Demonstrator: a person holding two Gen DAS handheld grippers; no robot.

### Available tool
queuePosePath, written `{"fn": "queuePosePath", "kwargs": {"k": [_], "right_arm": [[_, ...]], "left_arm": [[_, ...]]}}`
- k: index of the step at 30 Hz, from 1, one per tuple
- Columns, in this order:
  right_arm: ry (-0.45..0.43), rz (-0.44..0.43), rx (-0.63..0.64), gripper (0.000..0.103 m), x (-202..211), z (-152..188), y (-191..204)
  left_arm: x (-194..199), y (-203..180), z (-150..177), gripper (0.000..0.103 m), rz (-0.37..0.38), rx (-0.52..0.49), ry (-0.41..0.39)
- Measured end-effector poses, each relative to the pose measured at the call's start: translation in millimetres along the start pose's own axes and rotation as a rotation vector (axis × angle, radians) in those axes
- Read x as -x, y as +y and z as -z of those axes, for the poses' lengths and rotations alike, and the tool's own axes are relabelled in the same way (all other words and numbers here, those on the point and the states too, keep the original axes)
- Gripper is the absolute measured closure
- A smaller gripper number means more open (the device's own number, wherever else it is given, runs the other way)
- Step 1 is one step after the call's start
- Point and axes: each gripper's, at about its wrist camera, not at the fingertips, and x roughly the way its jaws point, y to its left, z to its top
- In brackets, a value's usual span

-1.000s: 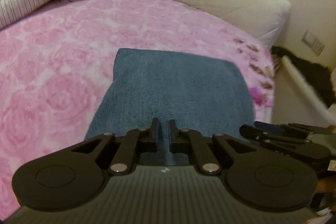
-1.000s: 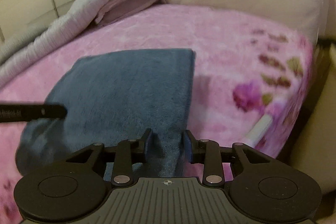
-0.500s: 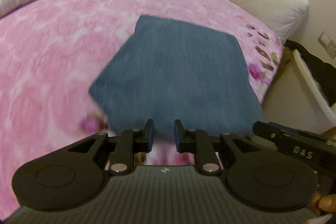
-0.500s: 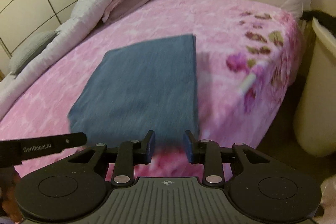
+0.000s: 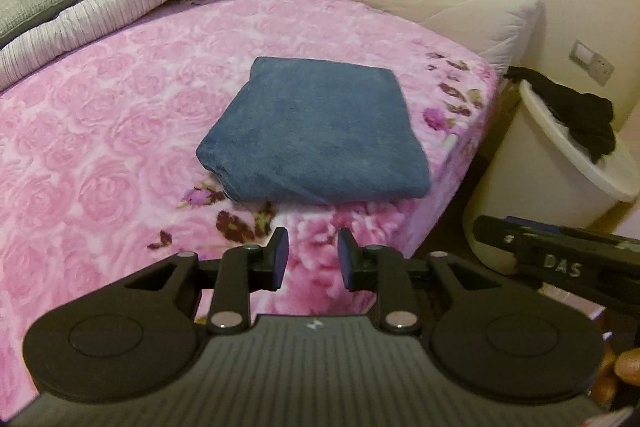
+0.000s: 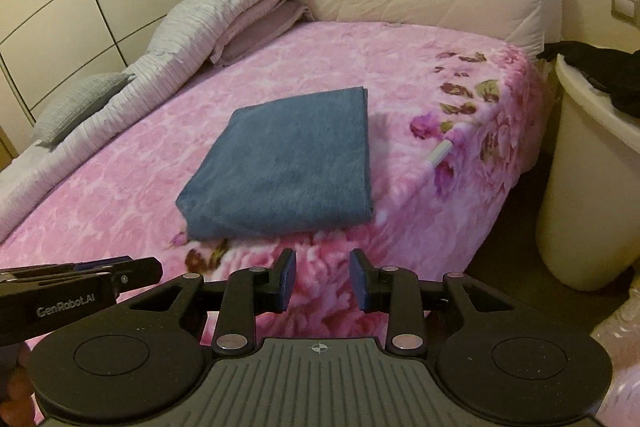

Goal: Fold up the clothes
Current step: 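Pull both grippers back from the folded jeans on the bed, then grasp the folded jeans from opposite sides with both grippers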

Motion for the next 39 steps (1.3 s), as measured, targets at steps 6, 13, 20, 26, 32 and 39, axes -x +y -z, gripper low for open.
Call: {"fn": "queuePosePath", "kwargs": {"k": [6,13,20,26,32,39], "right_arm": [[-0.009,-0.017,0.022,0.070,19,13,11],[-0.040,-0.025,0.033,0.070,35,19,15],[-0.045,-0.032,0.039,0.070,44,24,16],[-0.044,-0.042,0.042,0.070,42,24,17],[0.019,-0.072,-0.009,0.070,6,22,4],[0.137,-0.210,-0.282,0.033,-57,24,-50]], "left_arm": [[20,-7,16,0.081,0.001,-0.014,-0.015],[37,-15,25,0.080,-0.002,-0.026,-0.041],[49,-17,32,0.080,0.004,-0.023,-0.055],[52,-11,36,0.076,0.033,0.009,-0.050],[15,32,35,0.072,0.107,0.237,-0.002],[-50,80,39,0.067,0.264,0.618,0.026]]}}
